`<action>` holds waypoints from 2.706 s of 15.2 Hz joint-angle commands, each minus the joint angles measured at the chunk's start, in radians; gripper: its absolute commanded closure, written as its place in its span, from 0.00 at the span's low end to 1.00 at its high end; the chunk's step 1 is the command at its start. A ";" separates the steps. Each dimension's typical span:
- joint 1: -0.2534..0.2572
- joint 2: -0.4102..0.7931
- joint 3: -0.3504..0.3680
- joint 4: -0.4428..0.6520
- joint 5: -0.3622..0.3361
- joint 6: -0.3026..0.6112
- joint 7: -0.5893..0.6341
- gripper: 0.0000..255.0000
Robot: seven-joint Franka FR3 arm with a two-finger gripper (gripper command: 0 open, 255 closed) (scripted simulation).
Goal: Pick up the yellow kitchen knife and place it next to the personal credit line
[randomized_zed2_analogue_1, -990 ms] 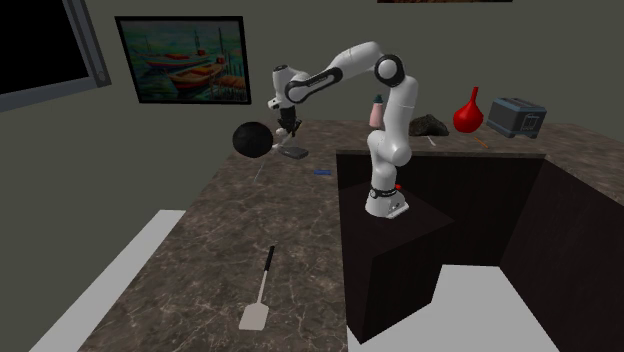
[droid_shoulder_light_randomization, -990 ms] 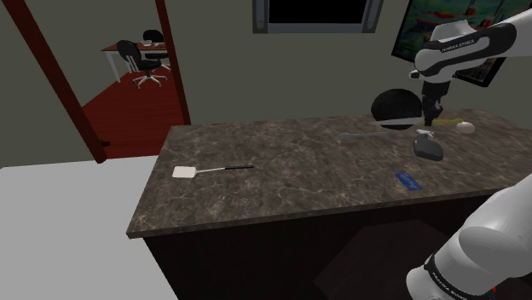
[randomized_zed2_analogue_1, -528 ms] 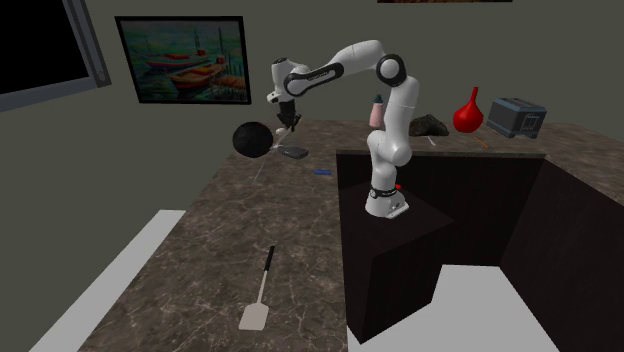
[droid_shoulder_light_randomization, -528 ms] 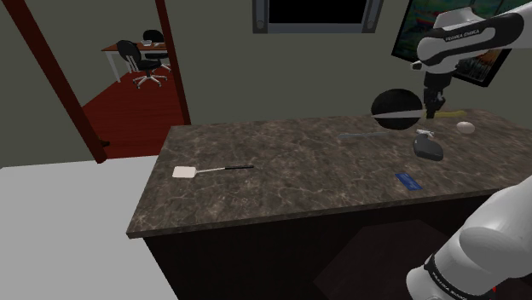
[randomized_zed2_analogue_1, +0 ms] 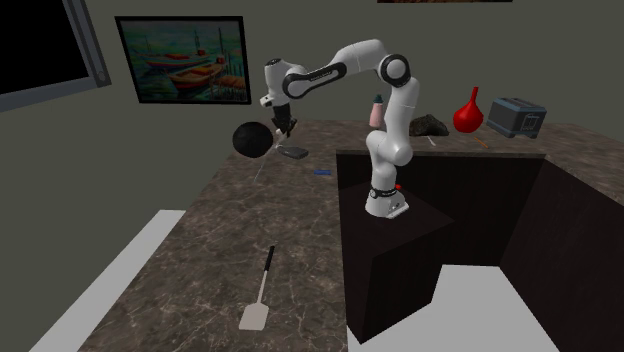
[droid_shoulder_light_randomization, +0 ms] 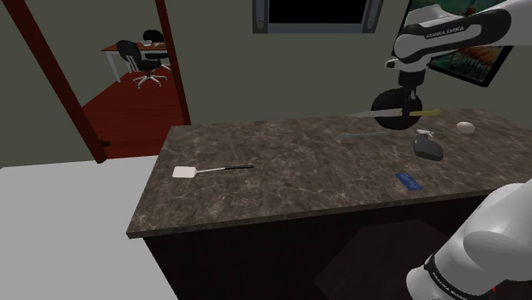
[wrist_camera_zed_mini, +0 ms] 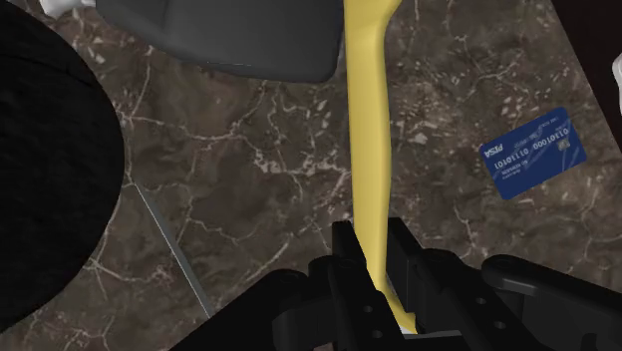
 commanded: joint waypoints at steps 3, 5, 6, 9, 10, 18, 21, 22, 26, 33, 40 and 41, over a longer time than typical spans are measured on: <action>0.042 0.014 0.058 0.010 0.028 -0.021 0.089 1.00; 0.064 0.028 0.085 0.024 0.045 -0.032 0.129 1.00; 0.075 0.037 0.097 0.032 0.054 -0.037 0.149 1.00; 0.107 0.068 0.134 0.064 0.081 -0.052 0.206 1.00; 0.117 0.081 0.146 0.077 0.090 -0.058 0.224 1.00; 0.136 0.121 0.165 0.040 0.110 0.010 0.269 1.00; 0.135 0.130 0.162 0.009 0.110 0.050 0.273 1.00; 0.135 0.134 0.162 -0.001 0.110 0.063 0.274 1.00; 0.133 0.150 0.158 -0.039 0.112 0.116 0.279 1.00; 0.130 0.188 0.153 -0.096 0.117 0.210 0.284 1.00; 0.129 0.209 0.151 -0.120 0.121 0.254 0.285 1.00; 0.129 0.209 0.151 -0.120 0.121 0.254 0.285 1.00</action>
